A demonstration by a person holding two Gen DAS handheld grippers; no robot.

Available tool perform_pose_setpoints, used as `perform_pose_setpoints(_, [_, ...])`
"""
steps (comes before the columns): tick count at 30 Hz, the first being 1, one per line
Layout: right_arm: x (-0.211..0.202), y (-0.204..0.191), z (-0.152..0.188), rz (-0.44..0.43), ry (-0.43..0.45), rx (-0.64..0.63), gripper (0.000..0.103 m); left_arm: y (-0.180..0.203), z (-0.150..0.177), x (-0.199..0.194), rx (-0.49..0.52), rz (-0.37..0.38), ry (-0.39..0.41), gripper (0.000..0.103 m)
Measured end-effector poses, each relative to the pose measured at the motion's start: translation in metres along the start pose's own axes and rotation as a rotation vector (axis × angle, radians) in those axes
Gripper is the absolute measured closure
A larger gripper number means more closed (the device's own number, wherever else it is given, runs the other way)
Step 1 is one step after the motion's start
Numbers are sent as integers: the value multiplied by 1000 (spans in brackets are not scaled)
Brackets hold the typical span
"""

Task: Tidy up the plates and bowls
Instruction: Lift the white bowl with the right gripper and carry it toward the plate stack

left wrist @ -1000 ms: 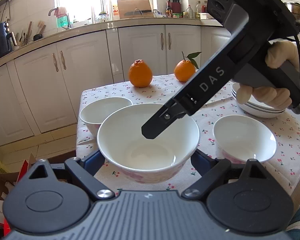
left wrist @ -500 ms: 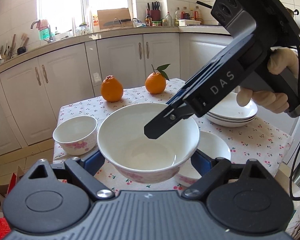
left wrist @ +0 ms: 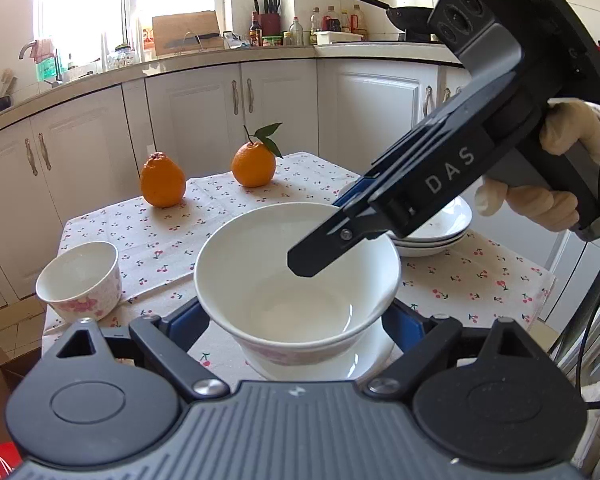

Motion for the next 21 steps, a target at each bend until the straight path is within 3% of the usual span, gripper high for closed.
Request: perform_pose_setpoints(21, [19,10,22,23,-51,8,46,4,16,23,-21,24,-70,11])
Point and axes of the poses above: each gripper's, at about its wrist camera, not at the fingertips, and x roughly the way its jaws point, y to its right, z to its underside, the point moved 9 cm from there along x, roughly the way its jaws point, and after that the axes turned 9 degrees about z, right-handed, at the moved point
